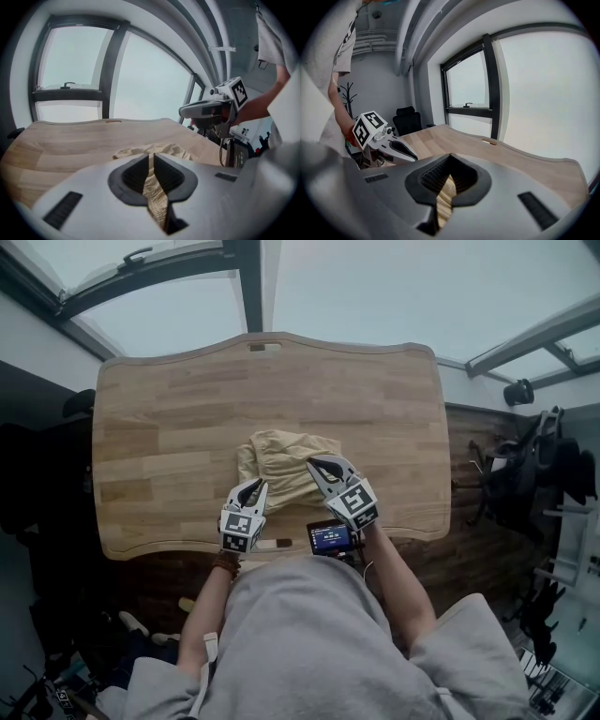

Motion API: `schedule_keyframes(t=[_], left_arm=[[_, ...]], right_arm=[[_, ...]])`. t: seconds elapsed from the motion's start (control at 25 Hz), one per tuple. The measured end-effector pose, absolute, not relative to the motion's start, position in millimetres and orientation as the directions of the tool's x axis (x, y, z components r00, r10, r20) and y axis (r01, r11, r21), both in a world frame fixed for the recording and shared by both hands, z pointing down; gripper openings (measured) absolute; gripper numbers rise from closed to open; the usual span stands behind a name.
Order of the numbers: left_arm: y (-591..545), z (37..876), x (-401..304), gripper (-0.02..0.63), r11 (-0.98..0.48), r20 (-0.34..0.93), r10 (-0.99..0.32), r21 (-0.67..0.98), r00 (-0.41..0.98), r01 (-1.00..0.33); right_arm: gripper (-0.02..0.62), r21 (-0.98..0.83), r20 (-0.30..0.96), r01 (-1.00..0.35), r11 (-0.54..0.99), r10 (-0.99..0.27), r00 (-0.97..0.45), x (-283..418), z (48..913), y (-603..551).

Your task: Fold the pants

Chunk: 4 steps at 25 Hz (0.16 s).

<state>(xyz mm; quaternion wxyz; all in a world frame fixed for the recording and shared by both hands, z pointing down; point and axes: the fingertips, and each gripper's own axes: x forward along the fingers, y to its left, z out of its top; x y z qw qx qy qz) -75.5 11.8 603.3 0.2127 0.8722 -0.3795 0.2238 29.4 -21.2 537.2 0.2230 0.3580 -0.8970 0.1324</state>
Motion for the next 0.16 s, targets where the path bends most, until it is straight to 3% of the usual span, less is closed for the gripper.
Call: schedule_keyframes(t=[0.16], left_arm=[[11.8,616.3,-86.8,0.037,-0.605,0.569,-0.563,0.210,0.600,-0.768]], right_arm=[[0.003,-0.057,0.521,-0.678,0.733,-0.558,-0.646,17.8,544.6,-22.7]])
